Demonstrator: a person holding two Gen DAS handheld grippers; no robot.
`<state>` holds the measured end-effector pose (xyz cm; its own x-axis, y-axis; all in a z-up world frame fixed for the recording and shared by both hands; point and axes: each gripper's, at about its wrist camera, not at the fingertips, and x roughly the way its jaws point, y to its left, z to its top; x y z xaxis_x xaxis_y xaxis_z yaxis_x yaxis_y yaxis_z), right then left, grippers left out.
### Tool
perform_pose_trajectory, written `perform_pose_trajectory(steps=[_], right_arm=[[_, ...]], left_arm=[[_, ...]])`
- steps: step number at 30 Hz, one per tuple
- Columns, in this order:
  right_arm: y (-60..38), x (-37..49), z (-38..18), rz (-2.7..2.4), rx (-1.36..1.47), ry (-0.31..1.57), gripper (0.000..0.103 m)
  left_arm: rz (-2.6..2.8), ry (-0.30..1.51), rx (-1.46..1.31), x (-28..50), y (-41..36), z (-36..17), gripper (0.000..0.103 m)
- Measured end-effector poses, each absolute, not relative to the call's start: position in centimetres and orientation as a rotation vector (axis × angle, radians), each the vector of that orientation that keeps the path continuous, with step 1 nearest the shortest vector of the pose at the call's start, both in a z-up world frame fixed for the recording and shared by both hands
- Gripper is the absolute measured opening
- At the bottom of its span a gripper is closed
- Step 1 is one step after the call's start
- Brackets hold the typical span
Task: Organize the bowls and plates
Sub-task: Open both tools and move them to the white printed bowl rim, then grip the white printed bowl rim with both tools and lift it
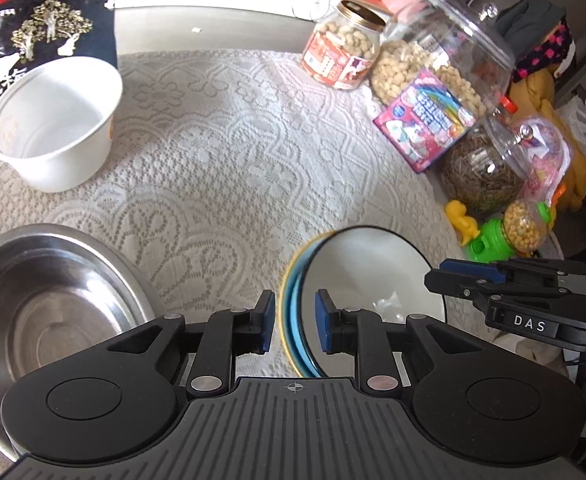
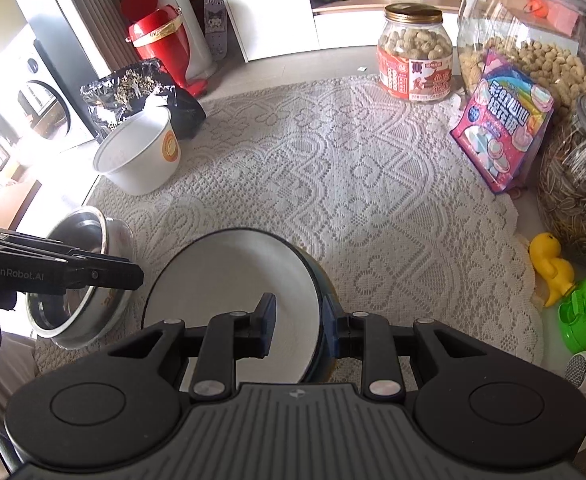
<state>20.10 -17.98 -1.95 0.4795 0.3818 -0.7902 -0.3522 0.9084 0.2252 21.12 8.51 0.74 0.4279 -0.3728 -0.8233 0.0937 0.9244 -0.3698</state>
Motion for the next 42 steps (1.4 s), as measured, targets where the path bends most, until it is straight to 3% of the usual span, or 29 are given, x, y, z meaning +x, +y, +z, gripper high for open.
perform_pose_trajectory(steps=[5,9,17,25,42], right_arm=[[-14.0,22.7,-0.1,0.463,0.004,0.957,0.026],[-9.9,26.3,0.7,0.454,-0.002,0.983,0.031],[3.1,34.7,-0.2,0.529,-0.015,0.995,0.031],[9.8,38.9,-3.0,0.522,0.021,1.011,0.031],[8.4,41.2,-8.1,0.487,0.08,1.151,0.031]], left_arm=[[-0.179,0.924,-0.479,24.4,15.8,2.1,0.024],[0.058,0.732,-0.479,27.8,22.4,2.7,0.024],[0.298,0.757,-0.603,28.4,31.8,-1.0,0.024],[0.261,0.835,-0.641,29.3,32.0,-3.5,0.025],[0.204,0.858,-0.655,29.9,31.3,-4.0,0.025]])
